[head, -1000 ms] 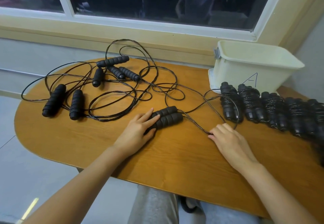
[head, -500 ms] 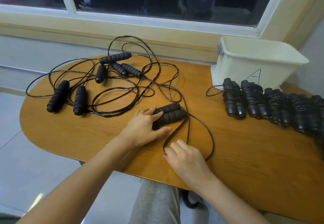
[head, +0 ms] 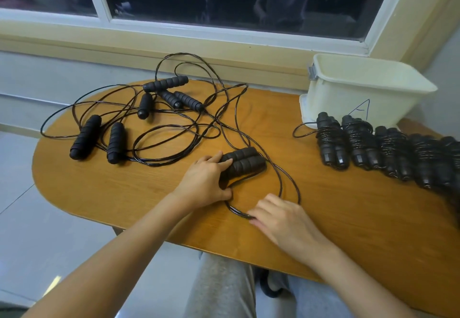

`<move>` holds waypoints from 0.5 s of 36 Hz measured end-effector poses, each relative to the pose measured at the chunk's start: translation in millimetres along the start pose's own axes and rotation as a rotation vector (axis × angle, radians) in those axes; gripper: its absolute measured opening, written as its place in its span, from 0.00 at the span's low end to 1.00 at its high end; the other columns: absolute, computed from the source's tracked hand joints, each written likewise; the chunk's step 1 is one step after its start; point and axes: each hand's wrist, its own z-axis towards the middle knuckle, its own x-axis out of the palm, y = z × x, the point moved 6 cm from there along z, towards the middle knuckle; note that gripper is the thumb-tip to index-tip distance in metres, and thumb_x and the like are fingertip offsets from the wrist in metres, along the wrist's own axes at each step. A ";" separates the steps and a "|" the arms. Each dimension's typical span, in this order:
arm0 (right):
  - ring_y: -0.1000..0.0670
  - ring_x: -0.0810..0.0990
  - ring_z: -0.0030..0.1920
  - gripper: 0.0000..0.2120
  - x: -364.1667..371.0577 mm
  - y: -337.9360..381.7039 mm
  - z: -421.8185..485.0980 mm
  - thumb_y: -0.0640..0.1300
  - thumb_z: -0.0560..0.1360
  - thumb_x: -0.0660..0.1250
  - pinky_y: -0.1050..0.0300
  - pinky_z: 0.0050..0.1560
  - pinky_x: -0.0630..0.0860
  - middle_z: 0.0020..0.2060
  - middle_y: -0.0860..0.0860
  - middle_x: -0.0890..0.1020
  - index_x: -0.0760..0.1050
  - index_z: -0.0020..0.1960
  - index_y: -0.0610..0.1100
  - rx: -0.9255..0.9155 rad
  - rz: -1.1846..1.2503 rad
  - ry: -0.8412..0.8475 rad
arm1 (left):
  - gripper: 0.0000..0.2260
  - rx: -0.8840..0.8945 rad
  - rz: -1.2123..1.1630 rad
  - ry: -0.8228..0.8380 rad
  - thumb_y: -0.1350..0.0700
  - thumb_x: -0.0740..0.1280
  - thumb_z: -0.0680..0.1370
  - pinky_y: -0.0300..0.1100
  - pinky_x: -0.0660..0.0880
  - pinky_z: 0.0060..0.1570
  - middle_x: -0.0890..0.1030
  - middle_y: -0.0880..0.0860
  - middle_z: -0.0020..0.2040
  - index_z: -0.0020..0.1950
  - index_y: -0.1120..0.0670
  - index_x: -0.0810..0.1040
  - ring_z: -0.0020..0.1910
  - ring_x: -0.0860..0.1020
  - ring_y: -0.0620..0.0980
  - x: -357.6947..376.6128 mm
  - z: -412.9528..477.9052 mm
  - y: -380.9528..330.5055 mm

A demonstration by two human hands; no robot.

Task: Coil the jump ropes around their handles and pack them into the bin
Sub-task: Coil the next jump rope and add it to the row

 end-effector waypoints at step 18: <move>0.64 0.73 0.53 0.13 -3.6 -107.7 -3.2 0.57 0.78 0.60 0.70 0.50 0.70 0.44 0.64 0.76 0.81 0.51 0.52 0.246 0.280 0.086 | 0.32 0.118 -0.161 -0.179 0.50 0.68 0.78 0.46 0.57 0.73 0.61 0.51 0.77 0.79 0.47 0.57 0.73 0.59 0.50 9.4 12.1 24.0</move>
